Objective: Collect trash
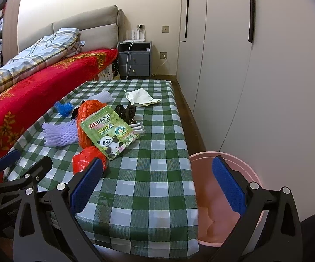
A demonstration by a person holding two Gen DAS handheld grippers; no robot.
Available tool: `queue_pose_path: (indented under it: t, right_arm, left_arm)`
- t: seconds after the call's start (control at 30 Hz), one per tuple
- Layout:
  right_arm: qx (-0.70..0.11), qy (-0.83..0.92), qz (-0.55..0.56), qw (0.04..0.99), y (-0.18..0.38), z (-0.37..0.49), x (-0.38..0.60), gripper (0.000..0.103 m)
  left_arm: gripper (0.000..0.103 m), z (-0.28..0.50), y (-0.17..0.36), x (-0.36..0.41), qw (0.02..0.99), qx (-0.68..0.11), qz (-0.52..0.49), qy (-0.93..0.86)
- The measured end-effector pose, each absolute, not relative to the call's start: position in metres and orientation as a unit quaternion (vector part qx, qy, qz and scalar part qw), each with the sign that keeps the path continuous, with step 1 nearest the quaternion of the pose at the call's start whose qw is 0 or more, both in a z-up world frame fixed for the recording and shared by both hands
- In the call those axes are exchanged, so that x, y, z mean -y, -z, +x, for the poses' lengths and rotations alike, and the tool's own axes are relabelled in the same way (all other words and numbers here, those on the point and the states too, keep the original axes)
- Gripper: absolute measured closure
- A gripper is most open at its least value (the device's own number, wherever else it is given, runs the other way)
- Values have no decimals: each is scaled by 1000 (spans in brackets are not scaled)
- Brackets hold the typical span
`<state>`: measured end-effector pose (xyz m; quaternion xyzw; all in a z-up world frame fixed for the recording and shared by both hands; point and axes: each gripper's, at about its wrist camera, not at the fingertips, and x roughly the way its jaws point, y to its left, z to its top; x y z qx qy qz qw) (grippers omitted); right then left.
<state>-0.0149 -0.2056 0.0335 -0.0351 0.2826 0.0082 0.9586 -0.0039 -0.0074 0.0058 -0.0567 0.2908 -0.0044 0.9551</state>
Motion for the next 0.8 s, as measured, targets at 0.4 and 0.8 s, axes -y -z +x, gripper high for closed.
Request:
queue_pose_path:
  t: [0.4, 0.8]
  right_arm:
    - [-280, -10, -36, 959, -34, -17, 204, 5]
    - [-279, -14, -39, 959, -35, -17, 203, 5]
  left_arm:
    - [9, -5, -6, 8, 956, -290, -54, 7]
    - [9, -4, -6, 8, 955, -290, -55, 6]
